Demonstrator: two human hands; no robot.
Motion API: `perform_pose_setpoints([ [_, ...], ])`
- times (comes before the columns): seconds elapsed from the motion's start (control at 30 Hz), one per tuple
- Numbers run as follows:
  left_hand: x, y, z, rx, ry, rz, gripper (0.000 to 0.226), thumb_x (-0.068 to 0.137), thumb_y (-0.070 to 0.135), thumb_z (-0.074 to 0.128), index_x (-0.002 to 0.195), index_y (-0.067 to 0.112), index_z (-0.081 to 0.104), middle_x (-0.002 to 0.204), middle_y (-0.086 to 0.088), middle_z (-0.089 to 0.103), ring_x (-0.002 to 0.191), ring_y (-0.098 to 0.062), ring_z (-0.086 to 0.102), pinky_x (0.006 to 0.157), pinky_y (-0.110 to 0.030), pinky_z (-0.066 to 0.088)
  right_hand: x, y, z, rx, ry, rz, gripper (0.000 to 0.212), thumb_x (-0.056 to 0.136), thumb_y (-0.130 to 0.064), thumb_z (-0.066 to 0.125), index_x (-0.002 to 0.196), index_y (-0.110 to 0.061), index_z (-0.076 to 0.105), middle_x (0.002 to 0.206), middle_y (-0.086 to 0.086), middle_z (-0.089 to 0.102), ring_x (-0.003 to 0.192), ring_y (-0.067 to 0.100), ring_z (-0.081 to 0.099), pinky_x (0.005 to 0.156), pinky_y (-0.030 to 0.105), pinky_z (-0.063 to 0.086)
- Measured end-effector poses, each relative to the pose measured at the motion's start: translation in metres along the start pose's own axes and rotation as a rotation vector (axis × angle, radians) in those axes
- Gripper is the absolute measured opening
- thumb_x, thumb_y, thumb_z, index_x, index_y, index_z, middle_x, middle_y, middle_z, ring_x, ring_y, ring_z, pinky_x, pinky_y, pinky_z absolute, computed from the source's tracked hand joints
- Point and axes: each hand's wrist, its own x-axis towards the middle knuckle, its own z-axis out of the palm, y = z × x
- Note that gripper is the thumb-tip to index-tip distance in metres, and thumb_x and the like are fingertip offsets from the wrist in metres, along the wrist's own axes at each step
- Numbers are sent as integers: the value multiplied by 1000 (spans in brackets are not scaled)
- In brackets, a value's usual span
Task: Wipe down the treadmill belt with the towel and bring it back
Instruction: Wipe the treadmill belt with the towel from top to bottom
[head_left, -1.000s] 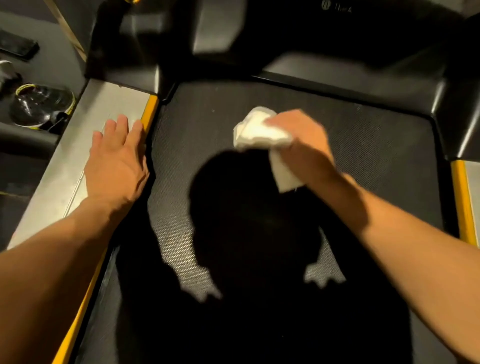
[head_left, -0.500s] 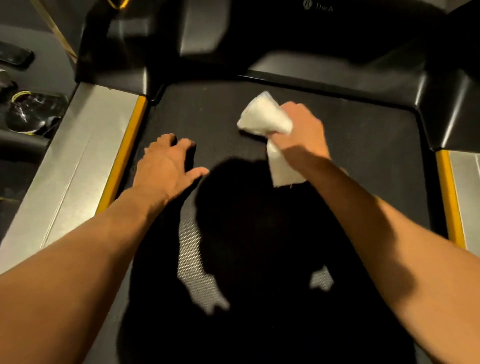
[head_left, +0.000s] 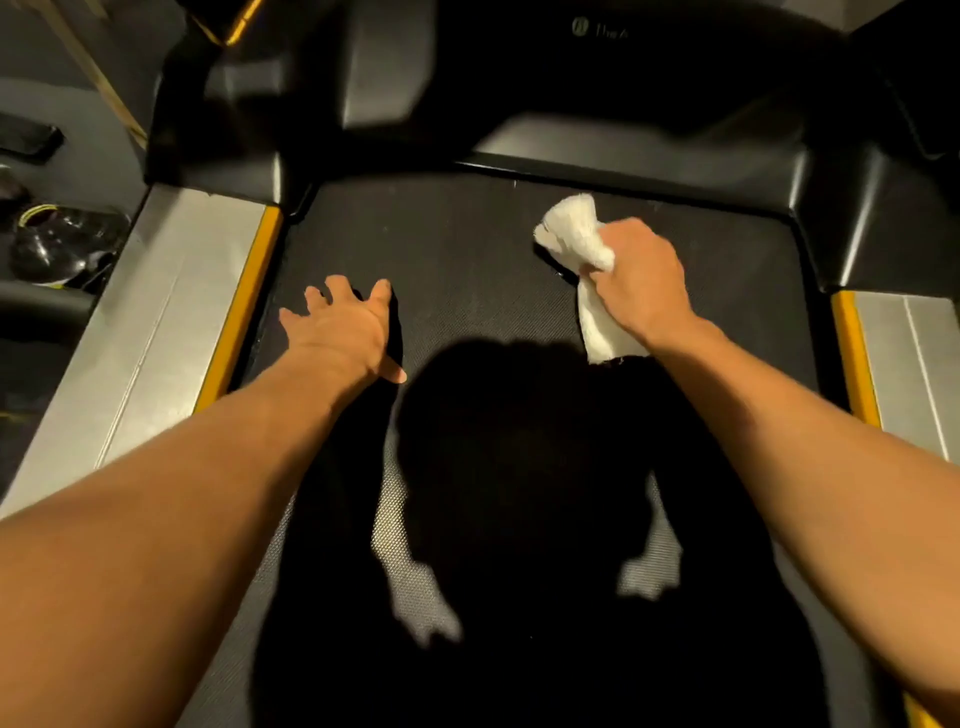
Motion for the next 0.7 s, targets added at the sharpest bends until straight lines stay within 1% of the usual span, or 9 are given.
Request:
perform_pose_setpoints([
  [0.07, -2, 13, 2, 16, 34, 55, 98, 76, 27, 79, 151, 26, 17, 154, -16, 12, 144, -42, 8, 114, -61, 17, -17, -1, 10, 4, -33, 33, 29, 83, -14, 55, 107, -25, 67, 106, 4, 64, 102, 25, 60, 77, 30, 41],
  [0.13, -1, 25, 5, -32, 20, 177, 85, 83, 16, 69, 151, 28, 19, 159, -13, 4, 146, -42, 4, 114, -62, 18, -58, -22, 17, 306, -160, -110, 19, 83, -17, 58, 95, -26, 70, 89, -6, 66, 84, 6, 62, 77, 17, 41],
  [0.23, -1, 32, 2, -58, -104, 212, 102, 76, 26, 77, 153, 31, 10, 161, -11, -8, 145, -45, -2, 110, -65, 22, -89, -17, 25, 274, -82, -471, 28, 81, -18, 57, 94, 3, 72, 92, 6, 67, 82, 13, 64, 79, 14, 43],
  [0.33, -8, 34, 3, 7, -132, 201, 128, 61, 39, 89, 153, 29, 2, 160, -11, -14, 145, -44, -7, 111, -65, 22, -51, 10, 4, 108, -37, -289, 34, 81, -16, 52, 110, -8, 67, 106, 14, 64, 98, 27, 60, 78, 35, 44],
  [0.43, -13, 42, 5, 33, -118, 177, 127, 56, 36, 91, 150, 25, 7, 159, -12, -15, 145, -43, -7, 110, -65, 22, -13, 45, -10, -93, 140, 133, 31, 82, -17, 42, 105, -17, 63, 106, 7, 66, 98, 31, 60, 69, 29, 37],
  [0.53, -12, 48, 4, 40, -115, 146, 130, 54, 34, 93, 149, 23, 5, 159, -14, -14, 145, -45, -6, 109, -66, 23, -38, 39, 9, 6, 59, 287, 39, 76, -44, 41, 105, -32, 64, 102, -1, 64, 94, 30, 60, 79, 33, 43],
  [0.6, -11, 48, 3, 59, -118, 139, 139, 56, 33, 92, 152, 27, -10, 159, -13, -16, 145, -44, -8, 110, -66, 20, -76, 26, 19, 207, -129, 25, 20, 82, -26, 54, 95, -26, 69, 95, 1, 67, 90, 26, 61, 82, 35, 46],
  [0.67, -12, 49, 3, 66, -131, 129, 143, 57, 33, 92, 151, 29, -16, 159, -12, -18, 145, -43, -9, 111, -66, 19, -89, 33, 19, 252, -80, -212, 18, 88, -6, 54, 95, -4, 70, 89, 4, 70, 87, 19, 65, 79, 27, 49],
  [0.7, -12, 51, 3, 69, -138, 121, 144, 57, 32, 92, 151, 29, -17, 159, -12, -19, 145, -43, -10, 111, -67, 18, -80, 38, 10, 156, -27, -255, 19, 90, -9, 54, 99, -5, 70, 93, 3, 71, 90, 18, 65, 80, 26, 49],
])
